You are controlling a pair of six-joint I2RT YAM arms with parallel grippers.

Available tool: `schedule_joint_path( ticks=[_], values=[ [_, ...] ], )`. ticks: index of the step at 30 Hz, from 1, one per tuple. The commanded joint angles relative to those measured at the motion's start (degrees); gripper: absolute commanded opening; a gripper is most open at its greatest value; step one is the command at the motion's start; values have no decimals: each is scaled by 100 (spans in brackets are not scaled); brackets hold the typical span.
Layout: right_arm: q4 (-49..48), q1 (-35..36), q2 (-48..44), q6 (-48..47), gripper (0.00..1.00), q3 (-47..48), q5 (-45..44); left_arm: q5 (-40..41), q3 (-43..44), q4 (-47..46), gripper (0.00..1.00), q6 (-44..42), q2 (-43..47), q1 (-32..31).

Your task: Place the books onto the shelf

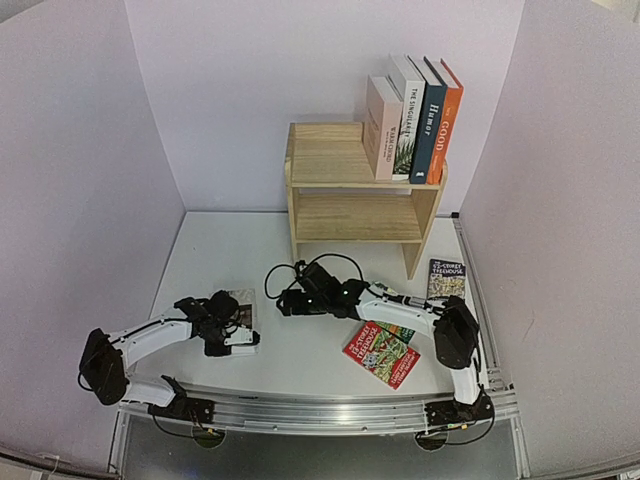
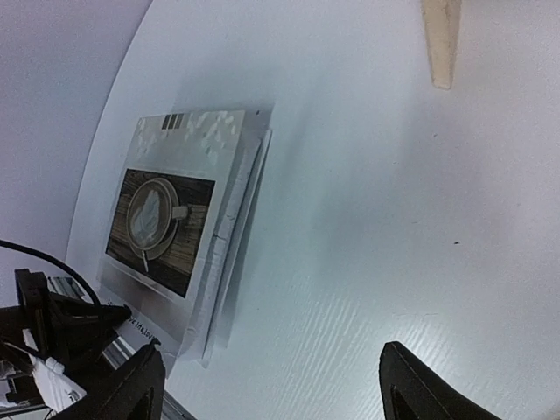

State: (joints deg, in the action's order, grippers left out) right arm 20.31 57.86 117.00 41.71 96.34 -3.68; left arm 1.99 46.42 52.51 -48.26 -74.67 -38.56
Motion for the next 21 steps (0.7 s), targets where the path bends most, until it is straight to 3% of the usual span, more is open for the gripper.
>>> schedule_joint_path(
  ticks=[1,9,15,17,21],
  values=[
    [17,25,631,386,82,506,917,-350,13,116,0,860,-101,-274],
    [-1,26,2369,297,81,2228,2165,-299,-214,-330,0,971,-198,-958],
    [-19,8,2927,423,78,2640,2085,-295,-330,-401,0,918,-170,-1036],
    [-150,12,3108,418,69,2780,2332,-279,-380,-455,0,870,-175,-1047],
    [-429,7,3417,526,67,2997,2787,-285,-424,-593,0,709,-300,-1068]
  ],
)
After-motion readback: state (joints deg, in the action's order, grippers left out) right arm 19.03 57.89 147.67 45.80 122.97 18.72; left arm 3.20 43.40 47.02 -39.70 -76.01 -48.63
